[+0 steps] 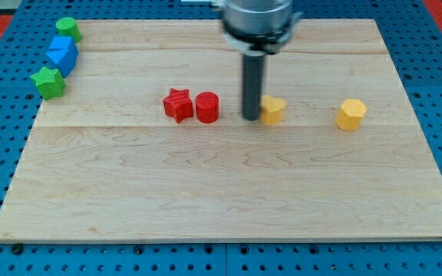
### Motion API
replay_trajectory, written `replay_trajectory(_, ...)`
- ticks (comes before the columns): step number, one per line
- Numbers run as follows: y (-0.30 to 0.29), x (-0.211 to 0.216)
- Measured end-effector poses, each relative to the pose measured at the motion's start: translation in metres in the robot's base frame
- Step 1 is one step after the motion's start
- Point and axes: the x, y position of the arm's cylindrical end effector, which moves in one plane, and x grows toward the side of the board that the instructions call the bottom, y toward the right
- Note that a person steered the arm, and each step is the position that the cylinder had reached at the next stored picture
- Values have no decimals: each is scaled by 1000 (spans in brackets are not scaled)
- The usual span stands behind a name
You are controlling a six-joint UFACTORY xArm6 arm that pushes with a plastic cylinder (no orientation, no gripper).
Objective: Move green star at the center top of the board
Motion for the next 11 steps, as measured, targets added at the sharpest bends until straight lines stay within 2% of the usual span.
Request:
replay_trajectory(1, 84, 3)
replay_trajectory(2, 46, 35)
replay_trajectory(3, 11, 105)
replay_trajectory(4, -101, 119)
replay_trajectory(5, -265, 102)
replay_trajectory(6, -383, 46)
replay_trajectory(7, -385, 41)
replay_trajectory(10, -374, -22)
replay_trajectory(11, -372, -26)
